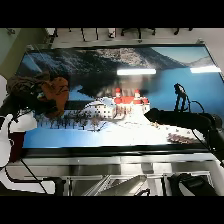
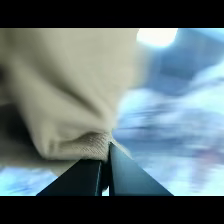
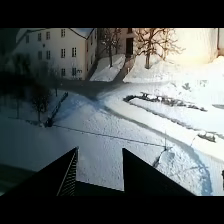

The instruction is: Fold the shirts.

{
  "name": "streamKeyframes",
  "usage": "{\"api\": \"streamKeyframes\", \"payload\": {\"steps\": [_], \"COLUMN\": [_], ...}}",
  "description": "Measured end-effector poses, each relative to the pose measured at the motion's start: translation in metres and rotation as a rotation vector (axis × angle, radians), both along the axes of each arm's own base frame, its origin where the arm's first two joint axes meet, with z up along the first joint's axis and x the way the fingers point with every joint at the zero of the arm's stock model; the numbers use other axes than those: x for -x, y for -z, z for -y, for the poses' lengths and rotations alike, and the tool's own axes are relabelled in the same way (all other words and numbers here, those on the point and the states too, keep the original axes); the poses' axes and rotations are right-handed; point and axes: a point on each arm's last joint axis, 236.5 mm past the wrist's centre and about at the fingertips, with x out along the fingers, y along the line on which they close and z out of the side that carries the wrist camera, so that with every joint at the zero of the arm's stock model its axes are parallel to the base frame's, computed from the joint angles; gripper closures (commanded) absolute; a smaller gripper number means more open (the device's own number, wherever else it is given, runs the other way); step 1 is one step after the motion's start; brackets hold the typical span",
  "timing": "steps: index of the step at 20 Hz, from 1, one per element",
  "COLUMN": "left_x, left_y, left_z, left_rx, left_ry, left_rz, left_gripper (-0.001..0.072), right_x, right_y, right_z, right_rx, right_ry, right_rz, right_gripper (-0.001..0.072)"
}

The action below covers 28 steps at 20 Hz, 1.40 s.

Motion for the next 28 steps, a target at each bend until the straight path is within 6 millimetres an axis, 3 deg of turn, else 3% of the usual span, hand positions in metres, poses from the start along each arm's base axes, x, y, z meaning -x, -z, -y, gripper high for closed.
{"api": "streamKeyframes", "payload": {"steps": [2,4,6,8,11,14,15,17,20,22,24,25,28], "left_x": [-0.017,-0.024,-0.012,0.012,0.051,0.085,0.096,0.110,0.109,0.096,0.083,0.079,0.088], "left_y": [-0.050,-0.107,-0.149,-0.170,-0.162,-0.122,-0.106,-0.083,-0.083,-0.103,-0.120,-0.123,-0.107], "left_z": [0.043,0.099,0.158,0.217,0.291,0.347,0.364,0.388,0.397,0.377,0.331,0.298,0.199], "left_rx": [0.035,0.072,0.110,0.148,0.190,0.211,0.214,0.216,0.226,0.227,0.182,0.142,0.035], "left_ry": [0.077,0.185,0.303,0.424,0.562,0.653,0.676,0.704,0.699,0.679,0.641,0.605,0.451], "left_rz": [0.107,0.222,0.286,0.306,0.278,0.189,0.156,0.105,0.070,0.060,0.036,0.012,-0.090], "left_gripper": [0.0697,0.0697,0.0697,0.0697,0.0697,0.0697,0.0666,0.0093,0.0090,0.0091,0.0089,0.0089,0.0088], "right_x": [-0.008,-0.015,-0.019,-0.019,-0.010,0.002,0.005,0.009,0.011,0.014,0.018,0.020,0.035], "right_y": [-0.013,-0.029,-0.045,-0.058,-0.064,-0.061,-0.060,-0.057,-0.055,-0.051,-0.041,-0.032,0.012], "right_z": [0.004,0.012,0.022,0.033,0.048,0.058,0.061,0.066,0.072,0.076,0.078,0.078,0.072], "right_rx": [-0.002,0.001,0.005,0.015,0.028,0.041,0.046,0.056,0.061,0.063,0.067,0.068,0.056], "right_ry": [0.012,0.021,0.037,0.047,0.060,0.061,0.062,0.064,0.074,0.080,0.070,0.062,0.026], "right_rz": [0.032,0.068,0.096,0.113,0.098,0.052,0.038,0.020,0.002,-0.025,-0.069,-0.096,-0.218], "right_gripper": [0.0391,0.0391,0.0391,0.0391,0.0391,0.0391,0.0390,0.0384,0.0379,0.0152,0.0147,0.0147,0.0147]}}
